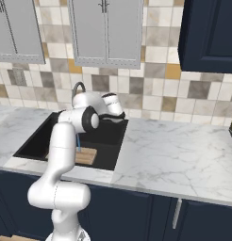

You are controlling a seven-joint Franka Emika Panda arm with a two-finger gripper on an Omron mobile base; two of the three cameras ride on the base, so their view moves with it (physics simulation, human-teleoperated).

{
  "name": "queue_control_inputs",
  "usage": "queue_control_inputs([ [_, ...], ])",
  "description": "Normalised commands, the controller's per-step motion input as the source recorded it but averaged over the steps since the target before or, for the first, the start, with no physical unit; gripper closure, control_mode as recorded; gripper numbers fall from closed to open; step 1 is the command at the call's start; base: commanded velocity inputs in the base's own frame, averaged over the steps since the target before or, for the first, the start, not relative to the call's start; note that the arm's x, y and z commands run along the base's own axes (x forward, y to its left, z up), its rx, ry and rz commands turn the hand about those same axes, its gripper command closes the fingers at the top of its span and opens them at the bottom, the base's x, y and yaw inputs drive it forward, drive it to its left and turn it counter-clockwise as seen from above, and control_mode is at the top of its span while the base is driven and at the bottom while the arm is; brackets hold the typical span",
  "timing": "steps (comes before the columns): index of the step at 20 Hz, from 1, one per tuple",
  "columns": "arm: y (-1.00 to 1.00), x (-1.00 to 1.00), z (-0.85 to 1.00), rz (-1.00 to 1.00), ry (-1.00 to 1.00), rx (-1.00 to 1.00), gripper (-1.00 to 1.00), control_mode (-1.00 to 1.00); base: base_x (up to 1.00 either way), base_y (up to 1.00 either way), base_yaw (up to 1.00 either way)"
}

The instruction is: Turn on the sink faucet with hot water and rinse the cutting board for ten seconds, then turn off the faucet. Push the cutting board to reach the water if necessary.

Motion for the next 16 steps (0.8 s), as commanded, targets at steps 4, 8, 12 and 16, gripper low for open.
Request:
queue_control_inputs([
  [4,0.83,0.0,-0.13,0.02,0.0,-0.04,-1.0,-1.0,0.0,0.0,0.0],
  [8,0.84,0.0,-0.12,0.03,0.01,-0.04,-1.0,-1.0,0.0,0.0,0.0],
  [12,0.84,0.0,-0.08,0.03,0.0,-0.04,-1.0,-1.0,0.0,0.0,0.0],
  [16,0.92,0.03,-0.08,0.02,0.02,-0.05,-1.0,-1.0,0.0,0.0,0.0],
])
